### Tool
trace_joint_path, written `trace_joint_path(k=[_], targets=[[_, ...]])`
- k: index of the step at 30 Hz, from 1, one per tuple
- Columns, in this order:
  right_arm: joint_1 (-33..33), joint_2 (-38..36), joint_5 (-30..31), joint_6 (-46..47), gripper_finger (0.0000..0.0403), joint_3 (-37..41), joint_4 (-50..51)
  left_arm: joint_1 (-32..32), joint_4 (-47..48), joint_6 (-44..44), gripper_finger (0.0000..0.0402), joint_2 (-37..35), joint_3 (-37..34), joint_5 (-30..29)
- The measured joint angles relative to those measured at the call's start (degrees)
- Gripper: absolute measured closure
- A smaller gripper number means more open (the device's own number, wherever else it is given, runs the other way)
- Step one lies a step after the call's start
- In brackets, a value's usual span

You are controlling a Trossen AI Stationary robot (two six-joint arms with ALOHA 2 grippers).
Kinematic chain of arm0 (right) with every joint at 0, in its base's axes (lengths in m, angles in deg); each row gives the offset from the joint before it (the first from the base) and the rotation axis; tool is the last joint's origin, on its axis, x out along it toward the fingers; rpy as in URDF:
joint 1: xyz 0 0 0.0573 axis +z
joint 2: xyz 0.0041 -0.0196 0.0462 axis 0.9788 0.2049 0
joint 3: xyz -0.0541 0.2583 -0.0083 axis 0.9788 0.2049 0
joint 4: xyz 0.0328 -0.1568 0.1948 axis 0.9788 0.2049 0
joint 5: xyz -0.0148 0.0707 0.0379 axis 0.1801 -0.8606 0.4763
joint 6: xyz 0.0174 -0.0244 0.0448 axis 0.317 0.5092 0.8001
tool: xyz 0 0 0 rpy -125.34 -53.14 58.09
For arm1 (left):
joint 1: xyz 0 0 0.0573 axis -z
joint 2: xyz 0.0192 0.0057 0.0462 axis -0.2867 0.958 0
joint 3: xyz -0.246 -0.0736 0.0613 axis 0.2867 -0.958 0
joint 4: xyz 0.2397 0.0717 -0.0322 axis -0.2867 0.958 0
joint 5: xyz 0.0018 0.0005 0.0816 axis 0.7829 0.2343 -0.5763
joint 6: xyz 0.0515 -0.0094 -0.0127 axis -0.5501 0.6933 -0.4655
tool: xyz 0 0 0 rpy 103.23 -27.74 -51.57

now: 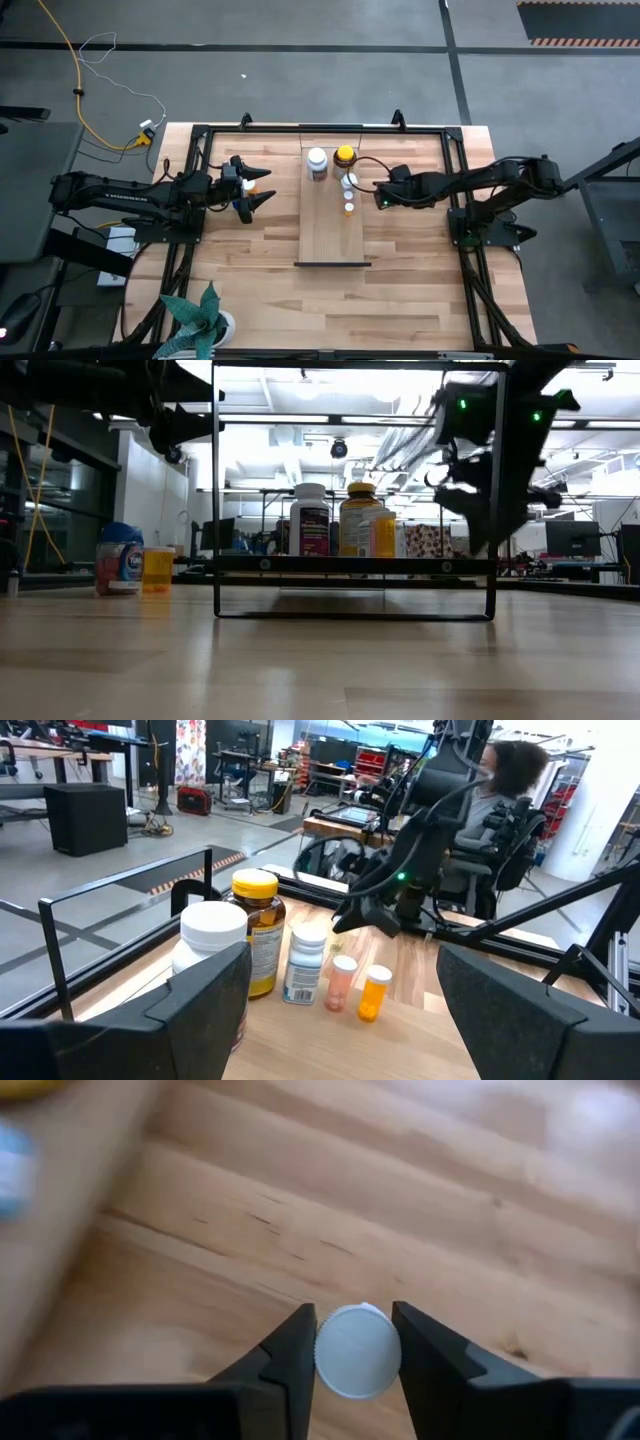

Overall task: Pick and place medicine bottles onto shelf by color
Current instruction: Put the yellow pill bottle on the shelf

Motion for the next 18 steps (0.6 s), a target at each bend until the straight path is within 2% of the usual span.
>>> trace_joint_path(k=[6, 10, 13, 18], targets=[[6.8, 0.0, 9.8, -7.0, 0.0294, -8.6, -0.7, 0.0, 0.0, 0.0, 0.0092, 0.0, 0.0, -0.1], [11.8, 0.0, 15.3, -15.4, 0.0294, -13.2, -6.4, 0.0, 0.0, 0.0, 0.0092, 0.0, 0.0, -0.1], [14.0, 0.0, 14.6, -23.6, 0.0294, -14.1, -15.9, 0.0, 0.0, 0.0, 0.0092, 0.0, 0.0, -0.1], [14.8, 2.9, 6.2, -33.4, 0.0294, -14.1, -28.6, 0.0, 0.0, 0.0, 0.0092, 0.0, 0.0, -0.2]])
